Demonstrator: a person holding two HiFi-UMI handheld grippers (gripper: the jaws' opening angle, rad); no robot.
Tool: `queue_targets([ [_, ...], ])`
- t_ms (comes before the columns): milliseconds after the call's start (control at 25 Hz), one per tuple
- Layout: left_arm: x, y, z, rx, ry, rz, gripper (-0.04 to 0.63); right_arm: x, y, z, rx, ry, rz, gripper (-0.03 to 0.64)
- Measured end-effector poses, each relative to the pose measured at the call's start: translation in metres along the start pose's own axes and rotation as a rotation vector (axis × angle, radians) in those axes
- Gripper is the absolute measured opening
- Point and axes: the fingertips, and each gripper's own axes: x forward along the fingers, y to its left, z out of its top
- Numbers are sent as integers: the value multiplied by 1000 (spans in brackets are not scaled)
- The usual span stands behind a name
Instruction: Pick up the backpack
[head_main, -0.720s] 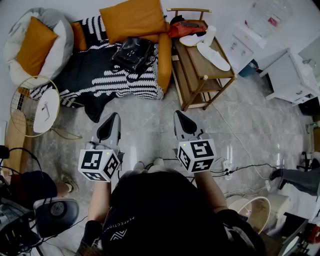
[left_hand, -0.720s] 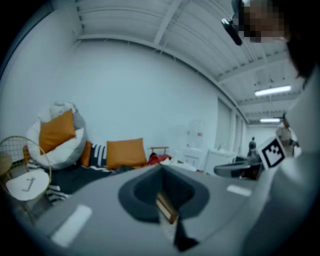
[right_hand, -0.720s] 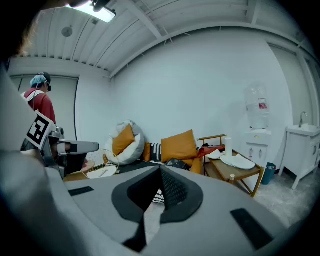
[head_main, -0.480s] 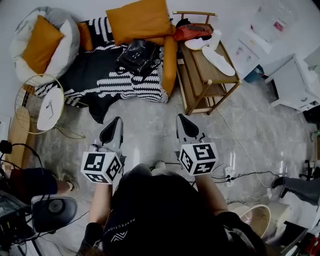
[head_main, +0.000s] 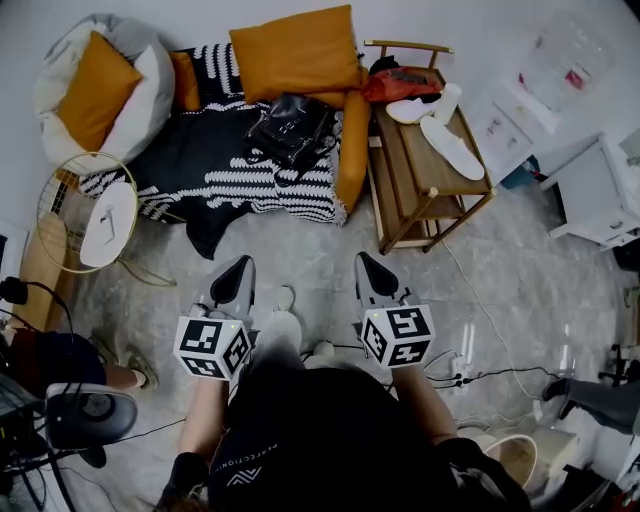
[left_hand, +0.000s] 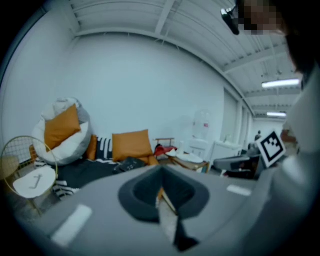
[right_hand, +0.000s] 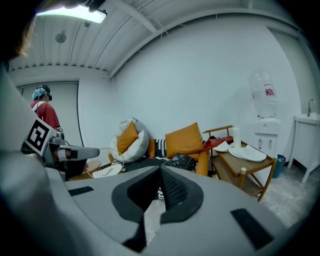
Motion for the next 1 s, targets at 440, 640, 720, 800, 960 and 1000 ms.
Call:
queue_targets([
  [440, 67, 55, 14, -22, 20, -45, 6, 78, -7, 9, 11, 66, -20, -5],
  [640, 100, 83, 26, -25, 40, -77, 6, 120, -11, 20, 22, 81, -31, -5],
  [720, 111, 91, 29, -28, 49, -109, 6, 135, -10, 22, 34, 84, -30, -5],
  [800, 122, 100, 33, -23, 55, -127, 6, 151, -8, 25, 37, 91, -34, -5],
  [960, 141, 122, 38, -19, 68, -150, 6, 183, -3, 33, 32, 106, -30, -5],
  [1000, 144, 127, 38, -17, 74, -156, 6, 191, -1, 34, 32, 110, -26, -5],
])
